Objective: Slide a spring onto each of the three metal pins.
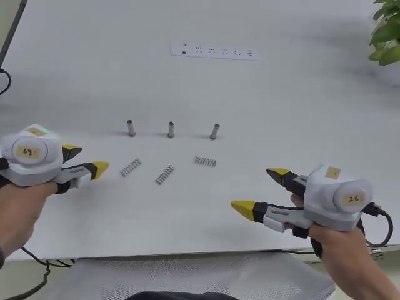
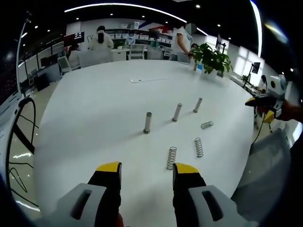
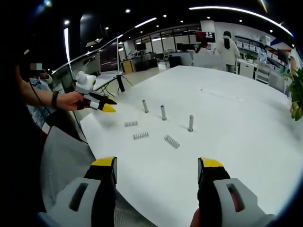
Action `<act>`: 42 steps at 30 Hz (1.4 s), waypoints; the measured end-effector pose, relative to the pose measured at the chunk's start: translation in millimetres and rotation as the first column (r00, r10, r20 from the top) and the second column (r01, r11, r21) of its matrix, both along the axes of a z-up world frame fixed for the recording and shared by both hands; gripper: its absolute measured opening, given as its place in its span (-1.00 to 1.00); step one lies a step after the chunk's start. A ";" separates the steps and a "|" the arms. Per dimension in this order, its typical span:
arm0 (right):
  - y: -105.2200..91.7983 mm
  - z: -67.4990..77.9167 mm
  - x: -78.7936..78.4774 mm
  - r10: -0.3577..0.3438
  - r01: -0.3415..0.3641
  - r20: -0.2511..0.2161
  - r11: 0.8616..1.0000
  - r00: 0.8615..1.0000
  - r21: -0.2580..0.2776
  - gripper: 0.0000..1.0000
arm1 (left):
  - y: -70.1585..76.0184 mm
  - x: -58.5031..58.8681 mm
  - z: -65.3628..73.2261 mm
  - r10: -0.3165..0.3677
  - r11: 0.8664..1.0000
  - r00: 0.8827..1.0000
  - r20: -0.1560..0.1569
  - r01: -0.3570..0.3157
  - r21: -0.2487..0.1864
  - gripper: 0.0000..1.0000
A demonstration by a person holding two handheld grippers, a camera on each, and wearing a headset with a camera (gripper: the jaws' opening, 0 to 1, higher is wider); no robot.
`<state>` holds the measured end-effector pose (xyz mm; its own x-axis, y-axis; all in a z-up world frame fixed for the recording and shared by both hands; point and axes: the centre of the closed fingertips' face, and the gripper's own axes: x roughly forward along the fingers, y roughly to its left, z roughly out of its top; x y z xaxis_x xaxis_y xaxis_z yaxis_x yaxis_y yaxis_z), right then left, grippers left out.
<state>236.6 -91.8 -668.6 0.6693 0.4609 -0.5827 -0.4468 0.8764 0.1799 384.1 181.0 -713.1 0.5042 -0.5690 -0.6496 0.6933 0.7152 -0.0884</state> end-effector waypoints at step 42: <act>8.9 -2.5 1.7 0.037 -0.037 -0.008 0.999 0.999 -0.004 0.38 | 7.4 -41.2 15.7 -0.047 0.999 0.999 -0.007 0.047 -0.019 0.09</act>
<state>238.2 -82.8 -671.1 0.6473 0.4829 -0.5898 -0.4780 0.8599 0.1794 342.9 188.4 -697.4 0.4717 -0.6040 -0.6424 0.7256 0.6799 -0.1065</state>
